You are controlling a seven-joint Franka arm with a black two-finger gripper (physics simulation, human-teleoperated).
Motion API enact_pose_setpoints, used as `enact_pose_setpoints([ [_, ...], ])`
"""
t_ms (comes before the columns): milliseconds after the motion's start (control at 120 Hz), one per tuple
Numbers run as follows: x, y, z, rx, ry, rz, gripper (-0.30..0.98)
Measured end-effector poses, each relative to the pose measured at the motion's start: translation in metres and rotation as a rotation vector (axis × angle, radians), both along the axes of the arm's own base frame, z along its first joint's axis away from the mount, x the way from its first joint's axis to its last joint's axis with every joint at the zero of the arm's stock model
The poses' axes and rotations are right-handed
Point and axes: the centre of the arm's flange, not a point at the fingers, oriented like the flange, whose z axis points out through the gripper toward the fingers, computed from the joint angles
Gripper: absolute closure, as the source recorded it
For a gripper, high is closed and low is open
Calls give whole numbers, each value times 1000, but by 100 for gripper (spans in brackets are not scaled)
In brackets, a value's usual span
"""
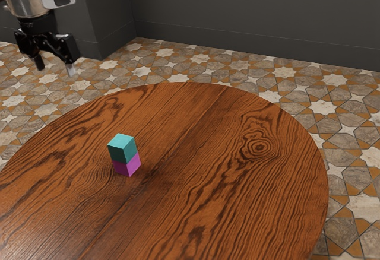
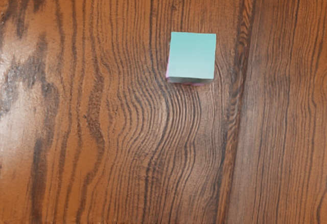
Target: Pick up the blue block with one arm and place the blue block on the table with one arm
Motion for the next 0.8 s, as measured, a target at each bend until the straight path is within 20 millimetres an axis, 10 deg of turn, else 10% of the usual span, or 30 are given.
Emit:
enact_pose_setpoints([
  [217,9,19,-12,29,4,87,0],
  [508,82,-5,-168,-22,90,146,0],
  [800,124,4,-246,-56,31,212,0],
])
